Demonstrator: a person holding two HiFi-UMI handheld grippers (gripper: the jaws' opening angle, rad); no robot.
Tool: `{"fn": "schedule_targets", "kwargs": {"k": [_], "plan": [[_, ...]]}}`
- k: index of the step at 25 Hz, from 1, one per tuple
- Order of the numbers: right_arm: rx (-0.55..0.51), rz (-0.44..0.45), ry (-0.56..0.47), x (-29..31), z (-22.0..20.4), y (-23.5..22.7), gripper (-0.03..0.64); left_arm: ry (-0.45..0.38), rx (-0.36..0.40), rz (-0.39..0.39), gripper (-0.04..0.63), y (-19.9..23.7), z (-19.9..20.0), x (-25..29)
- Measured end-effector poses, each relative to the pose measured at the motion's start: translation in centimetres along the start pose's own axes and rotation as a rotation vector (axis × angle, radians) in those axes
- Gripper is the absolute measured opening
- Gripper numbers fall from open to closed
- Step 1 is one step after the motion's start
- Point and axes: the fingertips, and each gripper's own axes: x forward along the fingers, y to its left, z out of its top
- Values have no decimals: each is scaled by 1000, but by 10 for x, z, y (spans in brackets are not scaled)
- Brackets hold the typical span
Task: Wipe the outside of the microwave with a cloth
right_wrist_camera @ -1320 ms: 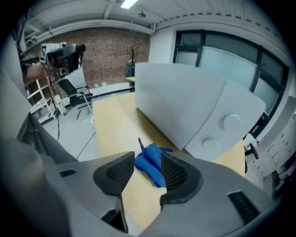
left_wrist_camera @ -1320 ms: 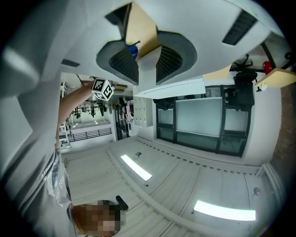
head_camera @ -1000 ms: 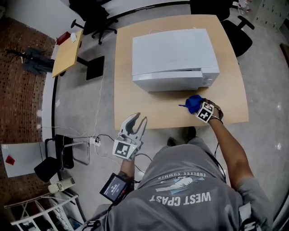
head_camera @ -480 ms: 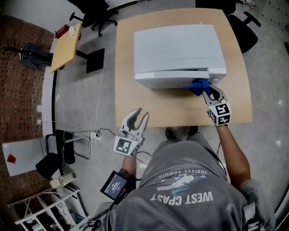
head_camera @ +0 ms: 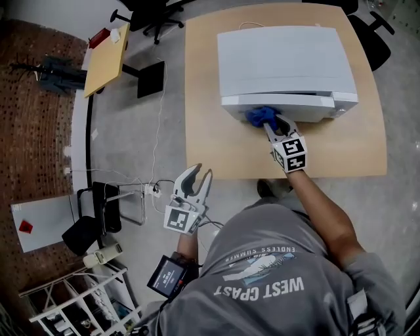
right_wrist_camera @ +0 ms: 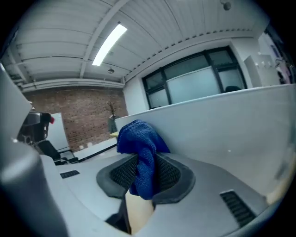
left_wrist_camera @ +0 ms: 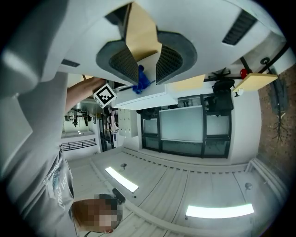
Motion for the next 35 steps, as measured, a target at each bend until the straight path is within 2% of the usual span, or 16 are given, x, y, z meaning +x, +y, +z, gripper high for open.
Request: {"fn": "schedule_targets", "kwargs": {"k": [3, 6, 8, 13, 20, 24, 29, 35], "plan": [[-28, 128, 27, 55, -2, 62, 107, 20, 8, 15, 132, 12, -6, -13], [19, 146, 60, 80, -12, 81, 107, 17, 16, 14, 132, 16, -6, -17], [27, 132, 76, 76, -21, 72, 107, 9, 20, 2, 132, 17, -6, -14], [37, 18, 98, 25, -34, 1, 107, -2, 12, -57, 132, 11, -9, 4], [149, -288, 58, -85, -37, -130, 107, -40, 19, -188, 132, -19, 2, 50], [176, -405, 22, -131, -26, -174, 107, -63, 22, -240, 132, -35, 12, 68], [218, -432, -16, -147, -7, -180, 106, -66, 26, -264, 132, -46, 19, 80], [241, -353, -47, -128, 14, -145, 106, -58, 18, -247, 132, -47, 18, 78]]}}
